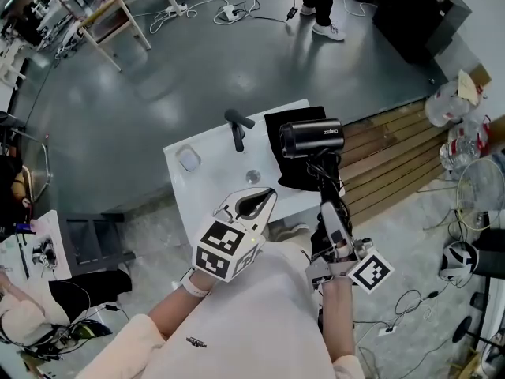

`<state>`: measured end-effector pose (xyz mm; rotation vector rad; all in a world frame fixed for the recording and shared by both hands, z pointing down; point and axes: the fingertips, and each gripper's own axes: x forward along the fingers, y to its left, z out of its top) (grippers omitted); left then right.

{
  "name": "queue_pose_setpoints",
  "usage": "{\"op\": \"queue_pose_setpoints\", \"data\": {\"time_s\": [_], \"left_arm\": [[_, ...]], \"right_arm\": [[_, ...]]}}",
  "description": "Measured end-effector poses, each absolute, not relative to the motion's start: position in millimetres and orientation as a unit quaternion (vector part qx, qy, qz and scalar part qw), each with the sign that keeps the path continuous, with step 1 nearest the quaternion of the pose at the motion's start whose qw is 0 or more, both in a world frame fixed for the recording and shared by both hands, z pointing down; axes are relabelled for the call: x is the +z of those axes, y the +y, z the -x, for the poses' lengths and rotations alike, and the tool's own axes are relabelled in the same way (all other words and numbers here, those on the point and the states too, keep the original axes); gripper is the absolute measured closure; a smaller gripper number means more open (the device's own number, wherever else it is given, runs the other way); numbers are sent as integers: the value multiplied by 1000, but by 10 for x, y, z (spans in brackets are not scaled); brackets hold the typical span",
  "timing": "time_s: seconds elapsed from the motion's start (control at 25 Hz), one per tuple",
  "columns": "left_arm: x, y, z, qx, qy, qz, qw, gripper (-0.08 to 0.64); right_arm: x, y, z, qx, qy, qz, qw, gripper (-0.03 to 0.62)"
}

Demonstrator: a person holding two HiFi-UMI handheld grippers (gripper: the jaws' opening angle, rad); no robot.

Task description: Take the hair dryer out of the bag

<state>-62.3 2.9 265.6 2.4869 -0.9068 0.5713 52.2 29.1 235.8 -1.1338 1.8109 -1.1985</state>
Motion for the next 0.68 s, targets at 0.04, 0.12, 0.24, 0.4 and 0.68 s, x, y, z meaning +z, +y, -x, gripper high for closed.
{"op": "queue_pose_setpoints", "data": {"time_s": [0.04,0.12,0.24,0.4,0.68], "left_arm": [[2654,40,607,206,-325,-897,215,552],[2648,63,564,206,-320,-899,216,552],[2640,105,509,207,-314,-902,212,552],[2632,151,503,211,-311,-904,205,552],[2643,168,491,206,-312,-905,204,552]], "right_arm": [[2356,301,-535,-459,696,437,338,416],[2348,319,-564,-456,699,438,334,416],[2348,346,-593,-459,705,424,335,416],[2340,379,-630,-464,711,408,337,416],[2343,353,-615,-480,718,376,336,416]]}}
